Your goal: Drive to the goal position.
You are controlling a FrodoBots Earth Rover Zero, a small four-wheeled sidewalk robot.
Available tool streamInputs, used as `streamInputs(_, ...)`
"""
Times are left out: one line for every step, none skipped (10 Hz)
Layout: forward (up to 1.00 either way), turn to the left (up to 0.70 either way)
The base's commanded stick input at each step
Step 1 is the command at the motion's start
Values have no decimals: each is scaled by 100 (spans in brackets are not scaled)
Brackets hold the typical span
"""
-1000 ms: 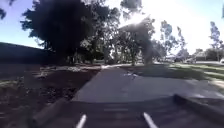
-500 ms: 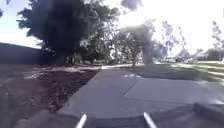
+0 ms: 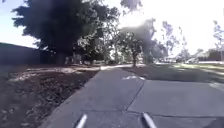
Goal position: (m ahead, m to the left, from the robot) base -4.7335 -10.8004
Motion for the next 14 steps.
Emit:
streamInputs(100, -40)
streamInputs(100, -40)
streamInputs(100, -40)
streamInputs(100, -40)
streamInputs(100, -40)
streamInputs(100, -40)
streamInputs(100, -40)
streamInputs(100, -40)
streamInputs(100, -40)
streamInputs(100, -40)
streamInputs(77, -54)
streamInputs(51, -71)
streamInputs(0, -100)
streamInputs(0, -100)
